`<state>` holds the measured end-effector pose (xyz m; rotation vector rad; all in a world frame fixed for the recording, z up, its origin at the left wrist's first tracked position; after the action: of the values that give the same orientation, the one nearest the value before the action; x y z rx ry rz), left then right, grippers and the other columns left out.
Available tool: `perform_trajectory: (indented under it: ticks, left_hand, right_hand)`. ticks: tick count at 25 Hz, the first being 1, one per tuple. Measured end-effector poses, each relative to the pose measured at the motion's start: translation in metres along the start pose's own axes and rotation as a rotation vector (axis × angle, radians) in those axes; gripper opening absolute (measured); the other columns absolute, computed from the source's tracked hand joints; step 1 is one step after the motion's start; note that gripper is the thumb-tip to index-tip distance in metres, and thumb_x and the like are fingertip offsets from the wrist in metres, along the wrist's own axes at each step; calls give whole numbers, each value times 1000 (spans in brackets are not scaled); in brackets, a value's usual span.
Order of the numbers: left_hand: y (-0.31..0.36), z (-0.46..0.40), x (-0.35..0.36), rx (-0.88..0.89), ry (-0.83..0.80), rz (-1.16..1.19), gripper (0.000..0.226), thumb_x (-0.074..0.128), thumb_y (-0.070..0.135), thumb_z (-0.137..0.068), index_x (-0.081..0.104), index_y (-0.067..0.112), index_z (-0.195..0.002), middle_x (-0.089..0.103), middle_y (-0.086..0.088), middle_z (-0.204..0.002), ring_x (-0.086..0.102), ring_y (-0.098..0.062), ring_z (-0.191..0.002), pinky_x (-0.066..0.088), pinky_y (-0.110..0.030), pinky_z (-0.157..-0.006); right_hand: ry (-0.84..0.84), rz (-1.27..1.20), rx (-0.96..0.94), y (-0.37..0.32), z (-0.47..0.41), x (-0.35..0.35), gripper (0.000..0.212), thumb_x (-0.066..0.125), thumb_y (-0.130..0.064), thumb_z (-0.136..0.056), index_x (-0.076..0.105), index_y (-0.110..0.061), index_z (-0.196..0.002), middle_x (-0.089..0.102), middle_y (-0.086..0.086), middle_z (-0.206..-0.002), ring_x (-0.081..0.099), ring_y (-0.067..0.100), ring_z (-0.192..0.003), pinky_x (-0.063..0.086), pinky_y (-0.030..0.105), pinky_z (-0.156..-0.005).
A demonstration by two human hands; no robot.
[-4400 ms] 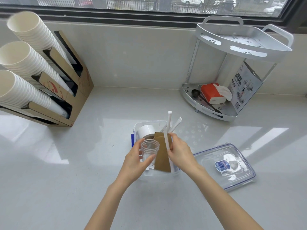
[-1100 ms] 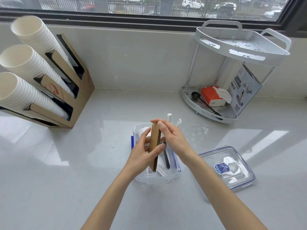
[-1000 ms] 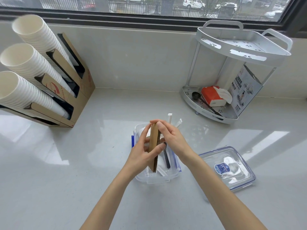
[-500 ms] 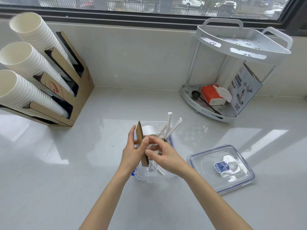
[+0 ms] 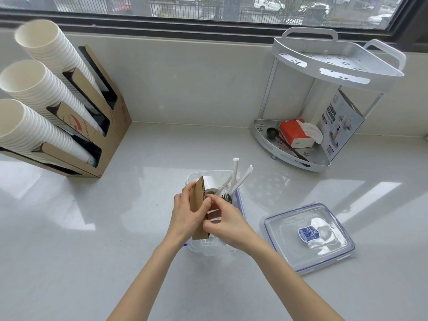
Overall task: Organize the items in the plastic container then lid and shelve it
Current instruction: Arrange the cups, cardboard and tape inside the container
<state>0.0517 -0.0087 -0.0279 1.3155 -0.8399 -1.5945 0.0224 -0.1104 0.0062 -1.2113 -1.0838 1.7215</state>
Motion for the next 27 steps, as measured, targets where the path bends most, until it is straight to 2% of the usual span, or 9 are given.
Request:
perform_trajectory:
  ticks: [3,6,10,14,18,21,23,25,27]
  left_hand:
    - [-2,0,1,21,-2,-83,78,47,61,-62,36,30,-134,43,-8,-126,31,-22,-125,30,-33,-104]
    - [-5,-1,2,15,8,-78,75,44,55,-65,36,30,-135,41,-8,-133,27,-21,-127,27,-31,-104]
    - [-6,-2,4,74,25,-67,64,46,50,-77,36,29,-137,37,-2,-140,27,-21,-127,25,-27,-103]
    - [-15,-2,5,72,20,-117,74,38,52,-71,32,26,-139,39,-2,-141,29,-22,-127,27,-33,-108]
    - [-22,0,3,84,27,-159,75,39,48,-71,31,23,-140,38,1,-145,26,-20,-129,23,-27,-105]
    - [-25,1,1,112,58,-192,67,46,42,-78,32,20,-140,38,1,-146,27,-23,-128,23,-24,-102]
    - [-28,-1,0,129,74,-193,60,49,33,-84,32,18,-140,39,1,-146,29,-24,-128,22,-21,-99]
    - [-32,-3,2,152,73,-252,61,45,34,-81,34,18,-139,40,1,-145,33,-23,-127,18,-15,-94]
    - [-34,-5,2,191,81,-355,62,43,36,-79,36,19,-138,40,2,-145,38,-23,-124,20,-16,-93]
  right_hand:
    - [34,22,-6,-2,2,1,40,52,-5,-81,51,-16,-120,55,-14,-85,57,10,-80,50,17,-67]
    - [50,64,-1,0,2,2,33,52,-6,-81,54,-13,-113,57,-7,-89,59,12,-80,49,13,-66]
    - [89,119,-24,2,0,2,22,52,-9,-81,55,-11,-103,59,-4,-86,56,5,-66,45,9,-59]
    - [87,131,-18,8,-1,6,22,52,-11,-83,56,-9,-104,58,-5,-84,55,2,-62,45,7,-58]
    - [68,164,1,19,-2,16,27,50,-11,-83,54,-7,-109,59,-2,-89,58,13,-71,52,22,-65]
    - [55,170,43,26,-4,22,33,50,-9,-83,53,-8,-116,58,-2,-92,57,13,-75,50,19,-63]
    - [45,187,57,28,-5,25,40,51,-9,-83,49,-11,-123,59,-1,-96,57,13,-77,51,24,-71]
    - [33,251,49,29,-7,28,44,50,-8,-83,46,-10,-126,65,6,-104,62,18,-82,51,30,-79]
    - [13,314,37,31,-10,33,47,49,-6,-83,43,-9,-129,65,11,-114,65,24,-96,51,33,-84]
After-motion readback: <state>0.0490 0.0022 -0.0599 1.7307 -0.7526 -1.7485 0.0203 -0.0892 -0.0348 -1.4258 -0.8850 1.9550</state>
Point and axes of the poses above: each hand's wrist, its own z-axis away from the middle knuckle, its own x-axis out of the palm, y = z × x, the point moved 7 cm from there along -z, towards the middle knuckle
